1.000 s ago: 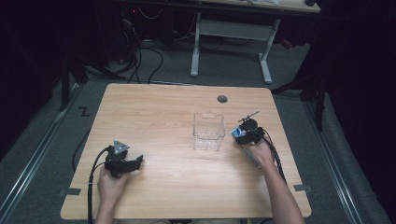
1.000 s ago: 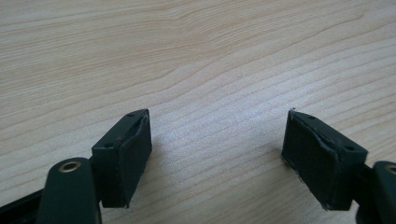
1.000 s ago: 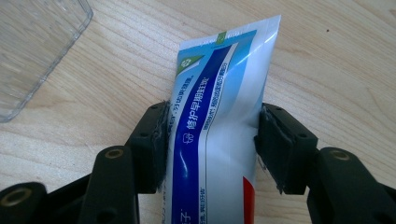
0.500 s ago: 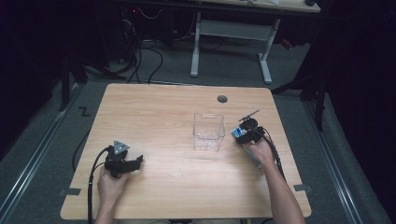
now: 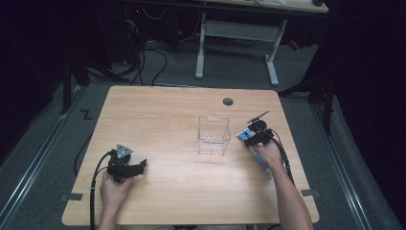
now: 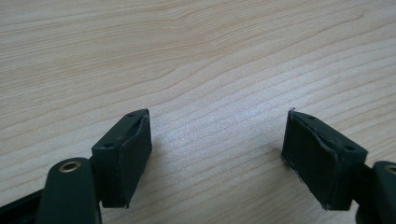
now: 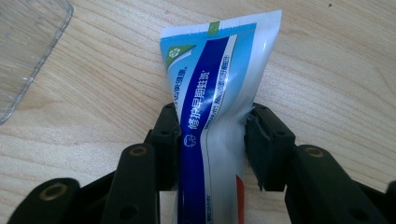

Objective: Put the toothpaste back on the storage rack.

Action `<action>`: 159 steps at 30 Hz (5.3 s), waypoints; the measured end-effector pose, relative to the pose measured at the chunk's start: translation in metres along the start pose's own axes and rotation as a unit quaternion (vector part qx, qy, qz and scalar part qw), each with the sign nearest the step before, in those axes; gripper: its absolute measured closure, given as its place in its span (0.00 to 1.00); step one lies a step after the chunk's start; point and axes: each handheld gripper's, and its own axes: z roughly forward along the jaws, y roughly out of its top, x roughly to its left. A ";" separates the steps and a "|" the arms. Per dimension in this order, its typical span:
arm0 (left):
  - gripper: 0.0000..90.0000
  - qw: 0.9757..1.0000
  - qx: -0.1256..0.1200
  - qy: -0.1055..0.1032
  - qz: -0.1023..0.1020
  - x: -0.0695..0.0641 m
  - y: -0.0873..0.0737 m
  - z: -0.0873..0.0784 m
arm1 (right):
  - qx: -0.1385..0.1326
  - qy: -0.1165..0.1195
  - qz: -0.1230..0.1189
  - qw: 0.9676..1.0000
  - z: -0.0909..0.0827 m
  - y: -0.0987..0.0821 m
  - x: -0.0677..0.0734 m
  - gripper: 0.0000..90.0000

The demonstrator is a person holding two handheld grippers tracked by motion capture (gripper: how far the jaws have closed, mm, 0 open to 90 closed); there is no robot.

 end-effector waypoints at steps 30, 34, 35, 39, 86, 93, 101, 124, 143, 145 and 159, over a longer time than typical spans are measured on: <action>0.27 1.000 0.000 0.000 -0.001 0.000 0.000 0.000 | -0.081 0.045 -0.010 0.996 -0.042 -0.014 -0.007 0.82; 0.27 1.000 0.000 -0.001 -0.001 0.000 0.000 0.000 | -0.089 0.051 -0.008 0.995 -0.048 -0.019 -0.008 0.82; 0.27 1.000 0.000 0.000 -0.001 0.000 0.000 0.000 | -0.094 0.050 -0.009 0.994 -0.049 -0.020 -0.008 0.82; 0.27 1.000 0.000 0.000 -0.001 0.000 0.000 0.000 | -0.108 0.061 -0.004 0.992 -0.056 -0.023 -0.008 0.82; 0.27 1.000 0.000 0.000 -0.001 0.000 0.000 0.000 | -0.256 0.126 -0.018 0.958 -0.117 -0.048 0.012 0.82; 0.27 1.000 0.001 0.000 0.000 0.000 0.000 0.000 | -0.267 0.128 -0.031 0.955 -0.124 -0.045 0.021 0.82; 0.27 1.000 0.000 0.000 -0.001 0.000 0.000 0.000 | -0.280 0.135 -0.046 0.949 -0.130 -0.039 0.033 0.82; 0.27 1.000 0.001 0.000 0.000 0.000 0.000 0.000 | -0.305 0.162 -0.074 0.936 -0.146 -0.013 0.057 0.82; 0.27 1.000 0.001 0.000 0.000 0.000 0.000 0.000 | -0.331 0.177 -0.082 0.923 -0.156 0.013 0.072 0.82; 0.27 1.000 0.001 0.000 0.000 0.000 0.000 0.000 | -0.336 0.179 -0.080 0.921 -0.157 0.016 0.073 0.82; 0.27 1.000 0.000 0.000 0.000 0.000 0.000 0.000 | -0.348 0.170 -0.077 0.919 -0.154 0.037 0.083 0.82</action>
